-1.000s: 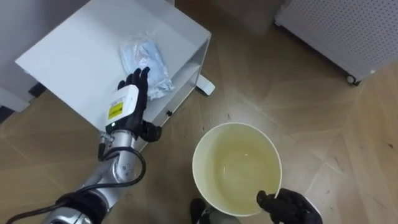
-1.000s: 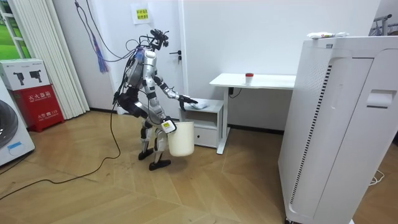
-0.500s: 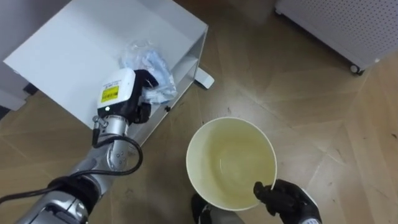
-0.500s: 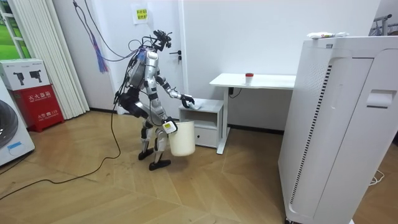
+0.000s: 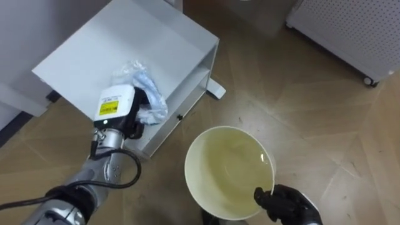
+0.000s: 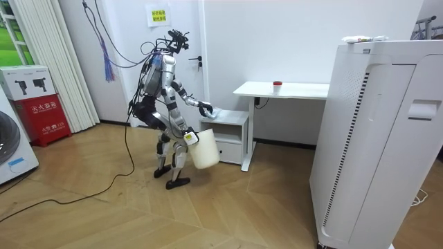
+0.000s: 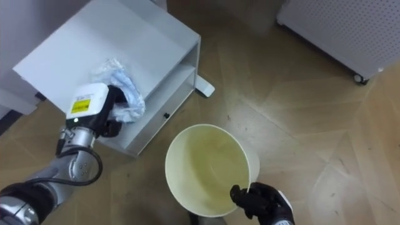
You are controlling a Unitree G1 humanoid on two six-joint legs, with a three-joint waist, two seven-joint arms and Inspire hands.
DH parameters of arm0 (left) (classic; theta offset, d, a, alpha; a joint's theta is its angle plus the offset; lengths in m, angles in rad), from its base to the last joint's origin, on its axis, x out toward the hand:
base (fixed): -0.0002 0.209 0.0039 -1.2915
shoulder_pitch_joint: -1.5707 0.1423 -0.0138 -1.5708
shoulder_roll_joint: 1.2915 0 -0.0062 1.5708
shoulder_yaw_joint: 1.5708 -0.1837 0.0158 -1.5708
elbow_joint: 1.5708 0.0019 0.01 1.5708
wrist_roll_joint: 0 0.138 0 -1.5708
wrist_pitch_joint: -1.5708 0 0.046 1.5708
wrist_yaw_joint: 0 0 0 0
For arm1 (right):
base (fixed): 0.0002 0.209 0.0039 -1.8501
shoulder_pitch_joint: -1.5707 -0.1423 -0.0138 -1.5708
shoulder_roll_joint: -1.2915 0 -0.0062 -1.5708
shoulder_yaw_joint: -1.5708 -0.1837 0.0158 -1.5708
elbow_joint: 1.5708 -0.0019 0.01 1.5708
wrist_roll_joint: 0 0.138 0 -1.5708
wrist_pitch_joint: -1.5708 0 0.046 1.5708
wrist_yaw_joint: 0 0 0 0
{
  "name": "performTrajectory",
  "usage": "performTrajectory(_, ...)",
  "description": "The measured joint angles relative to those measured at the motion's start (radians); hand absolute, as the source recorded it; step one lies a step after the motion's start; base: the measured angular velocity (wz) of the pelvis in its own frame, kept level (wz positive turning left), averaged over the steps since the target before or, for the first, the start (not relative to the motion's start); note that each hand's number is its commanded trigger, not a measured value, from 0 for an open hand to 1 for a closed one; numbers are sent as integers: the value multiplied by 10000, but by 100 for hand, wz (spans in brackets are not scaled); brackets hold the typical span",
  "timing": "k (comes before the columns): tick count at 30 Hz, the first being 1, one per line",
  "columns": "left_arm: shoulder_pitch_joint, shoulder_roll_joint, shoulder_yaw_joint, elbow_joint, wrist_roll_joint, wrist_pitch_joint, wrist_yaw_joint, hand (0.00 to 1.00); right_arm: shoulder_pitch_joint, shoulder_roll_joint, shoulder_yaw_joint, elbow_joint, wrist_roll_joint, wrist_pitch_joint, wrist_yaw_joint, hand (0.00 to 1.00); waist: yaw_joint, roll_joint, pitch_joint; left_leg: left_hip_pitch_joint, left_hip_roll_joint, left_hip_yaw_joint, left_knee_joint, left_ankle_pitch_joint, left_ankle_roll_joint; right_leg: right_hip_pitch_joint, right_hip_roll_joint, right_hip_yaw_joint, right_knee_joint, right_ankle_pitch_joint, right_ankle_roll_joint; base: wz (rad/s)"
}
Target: Pick garbage
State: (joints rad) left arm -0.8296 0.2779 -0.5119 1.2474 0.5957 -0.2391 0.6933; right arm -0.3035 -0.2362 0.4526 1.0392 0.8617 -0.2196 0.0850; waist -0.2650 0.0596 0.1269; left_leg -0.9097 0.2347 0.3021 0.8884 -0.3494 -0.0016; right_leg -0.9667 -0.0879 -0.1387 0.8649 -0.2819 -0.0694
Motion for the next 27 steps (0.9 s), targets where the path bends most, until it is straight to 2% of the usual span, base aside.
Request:
performTrajectory(4,513,-210,-11,-1036,-385,-146,10,100,86,70,210,16,-196,17,2,100,273,23,-31,440,-46,25,-208,17,19,515,6,-48,-347,14,47,1)
performTrajectory(6,1125,-374,-29,-1631,-591,-363,-90,100,109,269,343,-7,-674,39,29,100,285,41,-69,813,-171,19,-507,62,54,889,-50,-54,-555,11,114,8)
performTrajectory(7,1234,-430,-86,-1730,-649,-382,-124,100,99,338,375,-24,-733,33,32,100,266,56,-90,874,-247,0,-604,90,68,931,-113,-62,-574,0,134,20)
performTrajectory(9,1470,-842,-537,-1779,-1131,-446,-425,100,105,487,574,-13,-777,35,26,100,309,113,-147,1107,-533,32,-934,270,149,1095,-330,-75,-719,40,226,23)
performTrajectory(11,1789,-1169,-678,-1792,-1331,-521,-696,100,105,560,853,28,-798,50,53,100,482,112,-161,1307,-560,130,-1079,285,160,1235,-342,-31,-820,69,273,1)
performTrajectory(13,2300,-1345,-920,-2054,-1506,-541,-1015,100,132,596,1089,42,-886,49,131,100,577,110,-249,1405,-626,124,-1213,306,167,1339,-382,-38,-882,76,285,6)
performTrajectory(15,2892,-1549,-1007,-2344,-1588,-604,-1492,100,212,665,1142,61,-867,97,332,100,612,88,-403,1435,-806,110,-1472,482,231,1361,-507,-88,-1017,109,345,19)
performTrajectory(18,3396,-1891,-1126,-2375,-2021,-638,-2186,100,315,700,1119,60,-831,234,401,100,697,39,-482,1571,-940,116,-1703,590,263,1458,-548,-12,-1181,196,434,4)
performTrajectory(21,3673,-1895,-1531,-2457,-2320,-701,-2893,100,453,760,1130,37,-810,255,399,100,767,-96,-592,1659,-1094,153,-1938,705,320,1483,-646,10,-1293,290,493,3)
performTrajectory(23,3951,-1866,-1723,-2601,-2370,-821,-3245,100,493,754,1121,40,-813,278,395,100,828,-96,-615,1712,-1090,157,-2029,739,348,1582,-605,11,-1495,414,527,-4)
performTrajectory(27,4670,-1839,-1807,-2608,-2433,-834,-4221,100,632,736,1136,21,-813,309,394,100,903,-176,-693,1898,-1082,234,-2373,788,408,1792,-483,-2,-1942,679,613,-10)
